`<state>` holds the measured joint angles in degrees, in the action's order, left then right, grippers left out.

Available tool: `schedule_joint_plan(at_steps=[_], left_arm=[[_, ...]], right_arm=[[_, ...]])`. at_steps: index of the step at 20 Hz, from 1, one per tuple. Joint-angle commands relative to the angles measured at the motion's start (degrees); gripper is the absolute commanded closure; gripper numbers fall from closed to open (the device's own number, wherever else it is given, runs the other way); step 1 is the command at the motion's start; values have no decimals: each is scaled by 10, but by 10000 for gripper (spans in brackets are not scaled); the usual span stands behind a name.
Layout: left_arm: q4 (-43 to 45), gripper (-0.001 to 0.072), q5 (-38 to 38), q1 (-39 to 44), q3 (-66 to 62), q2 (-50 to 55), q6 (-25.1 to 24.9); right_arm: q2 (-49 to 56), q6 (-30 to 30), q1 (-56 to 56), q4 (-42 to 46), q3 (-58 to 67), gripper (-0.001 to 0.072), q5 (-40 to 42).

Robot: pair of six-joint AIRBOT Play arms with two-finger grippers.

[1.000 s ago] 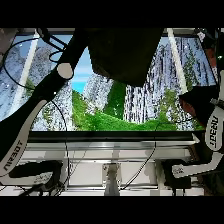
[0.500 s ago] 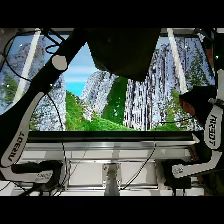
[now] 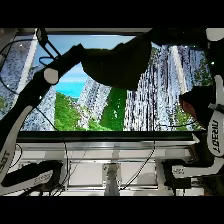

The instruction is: Fold the clothes and pants, and hang the long-sleeved shirts on hangers.

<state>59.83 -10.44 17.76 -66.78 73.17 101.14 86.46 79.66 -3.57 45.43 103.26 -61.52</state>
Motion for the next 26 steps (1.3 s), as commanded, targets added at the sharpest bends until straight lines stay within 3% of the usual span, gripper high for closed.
schedule_joint_plan(at_steps=[1,6,11,14,16,20,23,26], left_arm=[[19,690,5,0,147,-99,0],[19,690,-1,0,309,-227,0],[19,691,-46,0,431,-349,0],[61,692,-95,0,468,-419,1],[132,692,-176,0,476,-462,39],[298,692,-287,0,478,-556,176],[290,692,-349,2,478,-626,191],[291,692,-325,2,478,-653,214]], right_arm=[[-58,18,-28,1,-121,700,-5],[-171,44,-97,1,-330,700,27],[-301,141,-158,6,-521,699,96],[-378,213,-188,15,-624,700,79],[-423,261,-212,16,-676,699,75],[-466,330,-255,40,-702,698,53],[-471,356,-273,37,-700,698,33],[-469,370,-275,42,-683,699,61]])
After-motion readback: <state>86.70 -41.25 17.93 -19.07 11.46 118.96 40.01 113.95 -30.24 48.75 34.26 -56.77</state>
